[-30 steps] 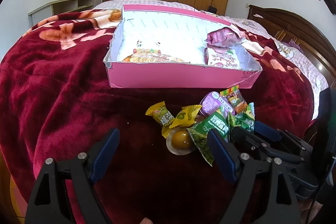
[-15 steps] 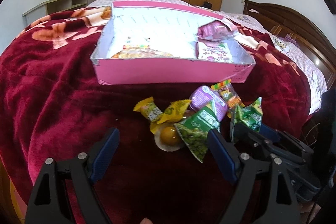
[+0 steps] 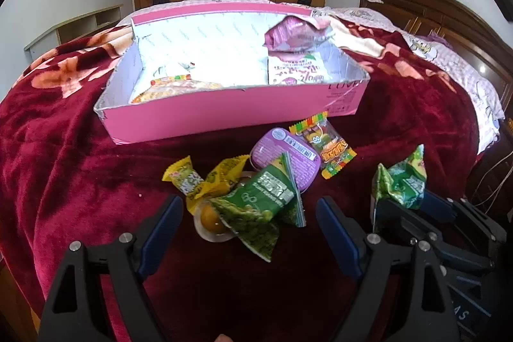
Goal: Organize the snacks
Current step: 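Grasp a green pea snack pack with the left tool while the right tool grasps another green pea pack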
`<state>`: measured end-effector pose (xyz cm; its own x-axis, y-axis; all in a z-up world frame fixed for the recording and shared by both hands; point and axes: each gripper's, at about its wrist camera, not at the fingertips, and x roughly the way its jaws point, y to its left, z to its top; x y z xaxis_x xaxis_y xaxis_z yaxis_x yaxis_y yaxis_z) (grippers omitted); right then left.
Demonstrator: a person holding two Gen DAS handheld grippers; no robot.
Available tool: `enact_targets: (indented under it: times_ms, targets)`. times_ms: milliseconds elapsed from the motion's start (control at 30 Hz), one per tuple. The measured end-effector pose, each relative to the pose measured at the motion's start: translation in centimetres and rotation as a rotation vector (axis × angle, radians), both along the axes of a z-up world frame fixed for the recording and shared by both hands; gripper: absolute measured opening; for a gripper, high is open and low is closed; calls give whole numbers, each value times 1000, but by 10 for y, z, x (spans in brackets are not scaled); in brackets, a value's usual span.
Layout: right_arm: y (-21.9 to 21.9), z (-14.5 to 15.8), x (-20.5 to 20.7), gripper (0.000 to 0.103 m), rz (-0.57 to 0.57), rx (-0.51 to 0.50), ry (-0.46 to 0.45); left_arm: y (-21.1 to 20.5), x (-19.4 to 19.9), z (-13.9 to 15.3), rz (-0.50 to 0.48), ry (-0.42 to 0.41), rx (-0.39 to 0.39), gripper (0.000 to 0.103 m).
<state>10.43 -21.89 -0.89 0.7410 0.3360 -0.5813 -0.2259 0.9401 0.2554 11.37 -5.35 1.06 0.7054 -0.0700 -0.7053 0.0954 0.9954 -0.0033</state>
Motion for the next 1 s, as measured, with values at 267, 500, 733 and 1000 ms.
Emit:
enact_targets:
  times_ms: [267, 500, 733, 1000]
  targets:
    - [-7, -17, 7, 52, 14, 52, 26, -9, 10, -10, 19, 23, 20, 85]
    - [-12, -23, 7, 52, 22, 89, 24, -16, 12, -12, 40, 0, 72, 68]
    - [-11, -24, 7, 53, 22, 85, 17, -20, 7, -11, 34, -11, 98, 63]
    - [-11, -26, 8, 53, 21, 83, 17, -12, 2, -4, 31, -1, 27, 62]
